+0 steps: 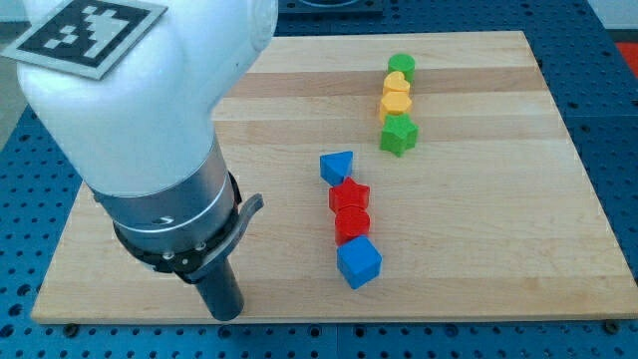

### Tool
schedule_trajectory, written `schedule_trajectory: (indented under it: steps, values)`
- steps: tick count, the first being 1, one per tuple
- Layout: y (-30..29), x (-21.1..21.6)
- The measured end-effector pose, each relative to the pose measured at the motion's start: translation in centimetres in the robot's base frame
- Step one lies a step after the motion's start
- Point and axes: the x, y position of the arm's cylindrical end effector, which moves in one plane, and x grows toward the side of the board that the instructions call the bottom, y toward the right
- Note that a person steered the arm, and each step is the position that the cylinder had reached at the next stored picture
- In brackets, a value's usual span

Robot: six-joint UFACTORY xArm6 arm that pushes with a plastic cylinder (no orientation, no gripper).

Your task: Move the blue cube left and up a bit

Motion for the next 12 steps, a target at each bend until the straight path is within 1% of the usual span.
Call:
schedule_trajectory:
  steps: [1, 2, 3, 4, 5, 6, 7, 9, 11, 12]
  values:
    - [0.7, 0.0]
    - [5.0, 0.0]
    - [5.6, 0.0]
    - [12.6, -0.1]
    - [18.2, -0.1]
    - [18.2, -0.1]
    - [18.1, -4.5]
    - [17.4, -4.5]
    - [10.2, -3.9]
    - [10.1, -3.9]
